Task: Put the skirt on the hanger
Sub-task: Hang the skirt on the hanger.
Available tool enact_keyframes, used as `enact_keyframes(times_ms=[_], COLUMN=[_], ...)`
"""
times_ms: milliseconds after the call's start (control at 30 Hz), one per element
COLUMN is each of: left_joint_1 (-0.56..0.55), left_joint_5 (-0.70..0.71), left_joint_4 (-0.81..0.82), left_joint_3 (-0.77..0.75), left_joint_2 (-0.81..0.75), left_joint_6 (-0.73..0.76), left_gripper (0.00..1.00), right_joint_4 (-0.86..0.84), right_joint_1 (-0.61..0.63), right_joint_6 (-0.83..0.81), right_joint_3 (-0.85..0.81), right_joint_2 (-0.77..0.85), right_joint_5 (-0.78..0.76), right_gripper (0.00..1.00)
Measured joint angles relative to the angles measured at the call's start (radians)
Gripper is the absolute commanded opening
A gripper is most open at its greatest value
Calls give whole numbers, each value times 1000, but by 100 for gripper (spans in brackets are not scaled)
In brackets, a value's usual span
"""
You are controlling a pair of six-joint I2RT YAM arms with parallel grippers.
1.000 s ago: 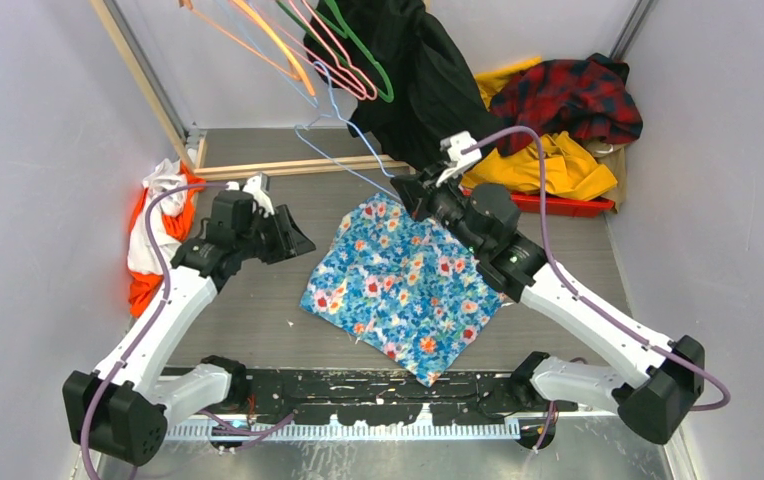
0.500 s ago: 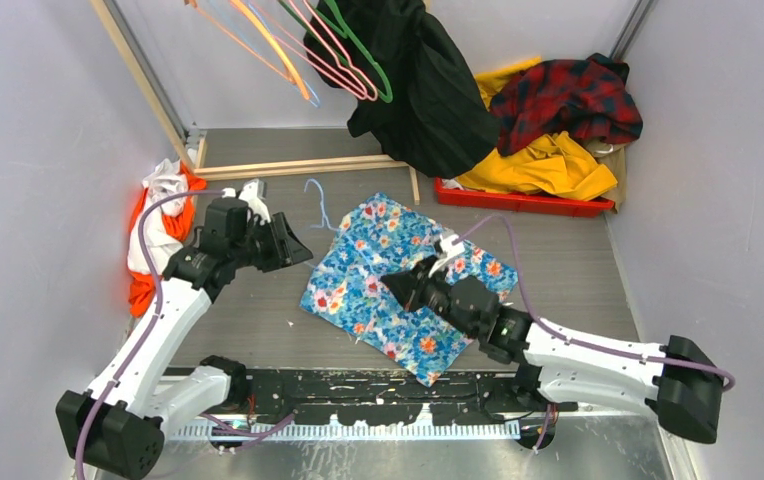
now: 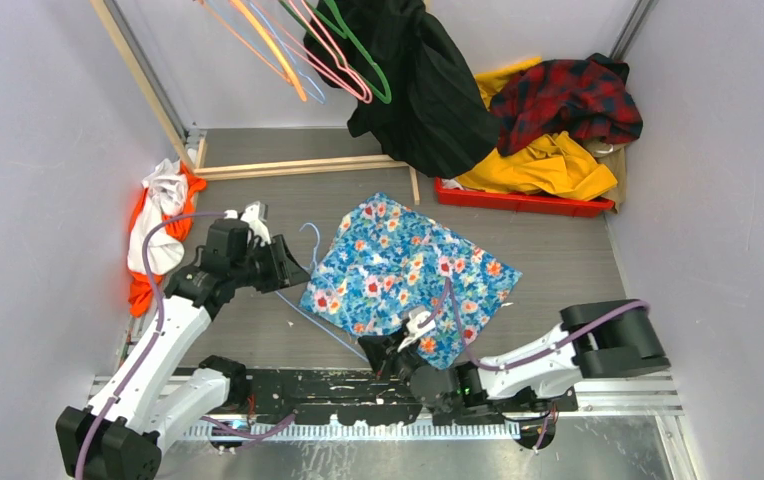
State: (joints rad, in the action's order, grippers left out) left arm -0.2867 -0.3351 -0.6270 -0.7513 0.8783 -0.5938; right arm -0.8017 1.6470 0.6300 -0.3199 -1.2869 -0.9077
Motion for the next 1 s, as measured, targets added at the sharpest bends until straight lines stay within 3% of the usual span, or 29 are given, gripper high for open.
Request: enact_keyframes(times_ms=[133, 400, 800, 1000], left_joint_1=[0, -26, -137, -137], left_joint_5=[-2, 8, 138, 219], left_joint_4=[-1, -3, 31, 44], left_joint_3=[42, 71, 99, 108], left_joint_2=[-2, 2, 169, 220], left_joint_6=[0, -8, -28, -26], left_gripper=[37, 37, 40, 52], right_joint_4=[-38, -5, 92, 123], right_joint_1=[92, 159, 219, 240], right_joint_6=[15, 83, 136, 159], right_joint_3=[-26, -43, -94, -84], right_joint_2=[-101, -189, -278, -285], right_joint_5=[-154, -323, -387, -417], right_gripper=[1, 1, 1, 1])
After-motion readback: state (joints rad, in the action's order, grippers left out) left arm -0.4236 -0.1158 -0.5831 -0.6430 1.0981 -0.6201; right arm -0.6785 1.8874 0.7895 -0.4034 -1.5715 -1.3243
